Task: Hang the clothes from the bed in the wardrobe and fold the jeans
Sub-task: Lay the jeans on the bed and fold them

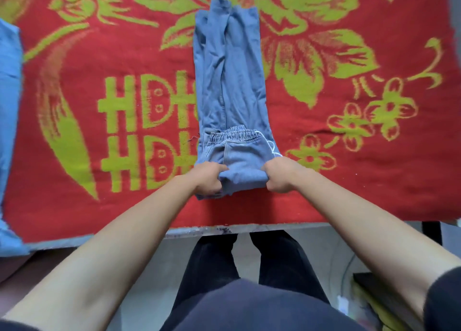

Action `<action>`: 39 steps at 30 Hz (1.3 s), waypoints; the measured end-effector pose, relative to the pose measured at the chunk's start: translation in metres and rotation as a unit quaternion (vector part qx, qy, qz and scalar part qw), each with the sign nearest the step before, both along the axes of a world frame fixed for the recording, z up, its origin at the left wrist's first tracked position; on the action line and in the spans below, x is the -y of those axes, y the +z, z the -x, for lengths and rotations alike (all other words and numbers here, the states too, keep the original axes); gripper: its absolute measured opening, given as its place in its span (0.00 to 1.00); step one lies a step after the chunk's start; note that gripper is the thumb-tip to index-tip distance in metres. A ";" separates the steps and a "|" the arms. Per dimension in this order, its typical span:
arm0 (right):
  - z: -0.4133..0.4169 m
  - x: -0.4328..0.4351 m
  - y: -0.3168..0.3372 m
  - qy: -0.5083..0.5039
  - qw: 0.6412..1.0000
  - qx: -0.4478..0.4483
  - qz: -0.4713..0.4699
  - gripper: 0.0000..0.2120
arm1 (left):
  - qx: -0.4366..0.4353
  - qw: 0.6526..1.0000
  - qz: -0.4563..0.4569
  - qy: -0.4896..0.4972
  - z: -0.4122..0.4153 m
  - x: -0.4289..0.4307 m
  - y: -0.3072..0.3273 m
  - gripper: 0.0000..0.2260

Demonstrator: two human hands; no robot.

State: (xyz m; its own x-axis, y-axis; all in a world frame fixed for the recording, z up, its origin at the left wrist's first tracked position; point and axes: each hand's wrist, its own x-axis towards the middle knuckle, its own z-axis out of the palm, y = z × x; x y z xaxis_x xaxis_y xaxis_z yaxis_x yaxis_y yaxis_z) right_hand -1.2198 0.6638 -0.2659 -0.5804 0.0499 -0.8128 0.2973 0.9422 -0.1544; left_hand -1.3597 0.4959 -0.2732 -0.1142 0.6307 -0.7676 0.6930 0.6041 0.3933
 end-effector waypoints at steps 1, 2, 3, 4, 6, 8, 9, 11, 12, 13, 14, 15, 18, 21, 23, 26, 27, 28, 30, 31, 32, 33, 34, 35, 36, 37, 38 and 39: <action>-0.004 0.000 0.012 -0.003 0.999 0.043 0.024 0.13 | 0.036 0.999 0.018 -0.009 -0.005 0.002 0.010 0.12; -0.007 -0.001 0.022 -0.013 0.995 0.086 0.052 0.12 | 0.076 0.996 0.036 -0.009 -0.009 0.004 0.019 0.13; -0.011 -0.004 0.030 -0.032 0.989 0.124 0.081 0.11 | 0.115 0.992 0.056 -0.001 -0.011 0.006 0.026 0.13; -0.012 -0.008 0.036 -0.058 0.981 0.150 0.107 0.09 | 0.150 0.985 0.079 0.018 -0.012 0.007 0.033 0.12; -0.005 -0.023 0.044 -0.099 0.970 0.176 0.137 0.07 | 0.210 0.968 0.109 0.080 -0.002 0.002 0.044 0.12; 0.011 -0.042 0.045 -0.137 0.965 0.168 0.149 0.07 | 0.249 0.950 0.114 0.147 0.017 -0.007 0.044 0.13; 0.019 -0.053 0.041 -0.169 0.961 0.152 0.156 0.08 | 0.243 0.949 0.103 0.172 0.030 -0.013 0.039 0.12; 0.034 -0.074 0.024 -0.273 0.943 0.092 0.166 0.08 | 0.169 0.960 0.048 0.219 0.057 -0.026 0.021 0.07; 0.039 -0.083 0.011 -0.329 0.929 0.047 0.164 0.09 | 0.100 0.969 0.008 0.226 0.068 -0.030 0.009 0.06; 0.042 -0.090 -0.005 -0.362 0.921 -0.009 0.142 0.13 | 0.013 0.977 -0.025 0.209 0.076 -0.033 -0.004 0.07; 0.044 -0.093 -0.021 -0.367 0.923 -0.061 0.093 0.19 | -0.066 0.980 -0.040 0.184 0.080 -0.033 -0.017 0.12; 0.043 -0.093 -0.036 -0.360 0.926 -0.105 0.039 0.25 | -0.113 0.978 -0.038 0.170 0.078 -0.032 -0.029 0.19; 0.031 -0.071 -0.067 -0.327 0.928 -0.170 -0.060 0.34 | -0.143 0.960 -0.049 0.237 0.051 -0.025 -0.059 0.29; 0.009 -0.042 -0.087 -0.288 0.941 -0.170 -0.053 0.32 | -0.080 0.931 -0.086 0.346 0.017 -0.014 -0.079 0.27; -0.004 -0.027 -0.093 -0.350 0.924 -0.148 0.025 0.31 | -0.031 0.899 -0.103 0.425 -0.002 -0.005 -0.085 0.29; -0.012 -0.020 -0.098 -0.481 0.856 -0.167 0.088 0.35 | -0.017 0.867 -0.120 0.483 -0.008 -0.001 -0.089 0.30; -0.011 -0.020 -0.100 -0.503 0.844 -0.166 0.088 0.37 | -0.010 0.858 -0.139 0.495 -0.005 -0.002 -0.091 0.30; -0.010 -0.021 -0.101 -0.513 0.840 -0.158 0.085 0.40 | 0.001 0.850 -0.155 0.503 -0.002 -0.004 -0.092 0.32; -0.007 -0.022 -0.102 -0.510 0.845 -0.142 0.078 0.43 | 0.020 0.844 -0.163 0.511 0.003 -0.006 -0.093 0.36; -0.006 -0.022 -0.102 -0.510 0.845 -0.142 0.078 0.44 | 0.027 0.839 -0.162 0.519 0.003 -0.007 -0.093 0.40; -0.006 -0.021 -0.102 -0.517 0.840 -0.144 0.079 0.45 | 0.031 0.831 -0.155 0.533 0.003 -0.006 -0.094 0.44; -0.007 -0.022 -0.103 -0.531 0.830 -0.146 0.084 0.47 | 0.034 0.822 -0.141 0.550 0.002 -0.005 -0.094 0.49; -0.008 -0.023 -0.104 -0.551 0.818 -0.141 0.092 0.48 | 0.038 0.813 -0.118 0.569 0.002 -0.004 -0.095 0.52; -0.009 -0.024 -0.105 -0.568 0.807 -0.127 0.102 0.49 | 0.042 0.808 -0.095 0.580 0.003 -0.001 -0.097 0.53; -0.011 -0.024 -0.107 -0.575 0.803 -0.106 0.113 0.49 | 0.048 0.810 -0.079 0.580 0.003 0.001 -0.099 0.50; -0.011 -0.025 -0.110 -0.570 0.808 -0.084 0.124 0.48 | 0.051 0.816 -0.068 0.571 0.002 0.003 -0.101 0.44; -0.011 -0.025 -0.111 -0.557 0.817 -0.066 0.132 0.46 | 0.053 0.824 -0.059 0.561 0.000 0.005 -0.103 0.38; -0.011 -0.023 -0.112 -0.542 0.828 -0.052 0.134 0.46 | 0.055 0.829 -0.047 0.555 -0.003 0.008 -0.104 0.35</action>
State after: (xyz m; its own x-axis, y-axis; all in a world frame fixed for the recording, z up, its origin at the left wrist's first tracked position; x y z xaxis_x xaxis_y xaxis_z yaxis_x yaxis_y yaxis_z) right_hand -1.2090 0.6872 -0.3782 -0.3811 0.4129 -0.8272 0.9175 0.0584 -0.3935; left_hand -1.3568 0.4882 -0.3771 -0.5968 0.2418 -0.7651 -0.3118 0.8087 0.4988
